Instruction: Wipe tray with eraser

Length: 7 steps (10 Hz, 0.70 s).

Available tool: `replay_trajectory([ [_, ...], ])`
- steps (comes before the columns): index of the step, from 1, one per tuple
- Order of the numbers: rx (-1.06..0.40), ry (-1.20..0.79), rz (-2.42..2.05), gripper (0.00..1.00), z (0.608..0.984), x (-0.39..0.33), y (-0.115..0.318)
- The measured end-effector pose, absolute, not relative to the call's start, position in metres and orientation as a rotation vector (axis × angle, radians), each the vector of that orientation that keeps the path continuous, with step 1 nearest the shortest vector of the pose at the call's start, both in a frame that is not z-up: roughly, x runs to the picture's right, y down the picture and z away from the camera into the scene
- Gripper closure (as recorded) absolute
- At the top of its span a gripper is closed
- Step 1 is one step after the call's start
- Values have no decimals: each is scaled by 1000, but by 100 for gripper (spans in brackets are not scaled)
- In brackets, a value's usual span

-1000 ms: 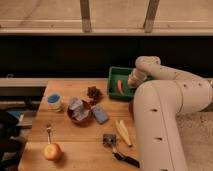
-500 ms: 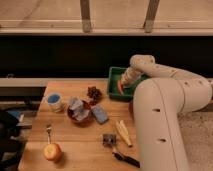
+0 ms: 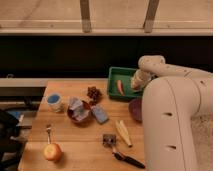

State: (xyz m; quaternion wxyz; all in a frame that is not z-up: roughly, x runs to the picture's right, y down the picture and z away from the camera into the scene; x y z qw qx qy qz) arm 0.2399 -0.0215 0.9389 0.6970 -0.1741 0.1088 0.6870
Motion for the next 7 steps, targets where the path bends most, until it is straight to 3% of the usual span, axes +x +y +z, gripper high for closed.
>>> replay_trajectory([
  [3, -353, 226, 1559, 100, 958, 256, -42],
  [7, -385, 148, 1553, 100, 987, 211, -70],
])
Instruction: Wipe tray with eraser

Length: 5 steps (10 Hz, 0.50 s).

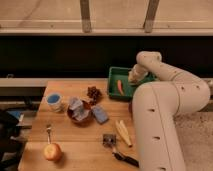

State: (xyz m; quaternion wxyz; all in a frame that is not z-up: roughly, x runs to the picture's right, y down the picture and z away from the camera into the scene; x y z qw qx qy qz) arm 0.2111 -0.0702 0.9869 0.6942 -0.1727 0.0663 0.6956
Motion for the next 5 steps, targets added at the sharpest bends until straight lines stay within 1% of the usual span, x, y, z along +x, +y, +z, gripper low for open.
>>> replay_trajectory([
  [2, -430, 94, 1529, 100, 988, 192, -73],
  [5, -454, 52, 1487, 100, 961, 177, -60],
])
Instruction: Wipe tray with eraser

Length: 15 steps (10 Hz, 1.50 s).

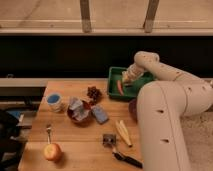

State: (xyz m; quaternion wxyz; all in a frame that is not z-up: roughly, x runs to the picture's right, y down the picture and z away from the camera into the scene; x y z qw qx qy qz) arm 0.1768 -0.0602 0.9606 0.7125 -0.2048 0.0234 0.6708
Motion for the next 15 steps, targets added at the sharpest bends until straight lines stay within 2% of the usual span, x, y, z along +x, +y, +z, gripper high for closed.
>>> replay_trajectory([
  [5, -370, 116, 1587, 100, 938, 234, -50],
  [9, -441, 35, 1718, 100, 962, 264, -63],
  [15, -645, -131, 1646, 100, 988, 180, -72],
])
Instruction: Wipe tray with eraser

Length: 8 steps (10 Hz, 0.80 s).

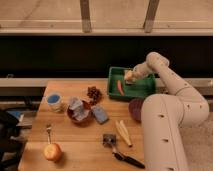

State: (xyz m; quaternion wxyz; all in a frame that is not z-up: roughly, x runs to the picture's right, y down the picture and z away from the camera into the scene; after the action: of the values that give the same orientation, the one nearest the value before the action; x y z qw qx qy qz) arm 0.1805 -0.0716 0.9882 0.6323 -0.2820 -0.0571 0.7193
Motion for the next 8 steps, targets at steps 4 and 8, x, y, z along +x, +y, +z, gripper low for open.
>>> replay_trajectory([
  [4, -644, -108, 1588, 100, 970, 165, -55],
  [8, -534, -37, 1654, 100, 945, 221, -50],
])
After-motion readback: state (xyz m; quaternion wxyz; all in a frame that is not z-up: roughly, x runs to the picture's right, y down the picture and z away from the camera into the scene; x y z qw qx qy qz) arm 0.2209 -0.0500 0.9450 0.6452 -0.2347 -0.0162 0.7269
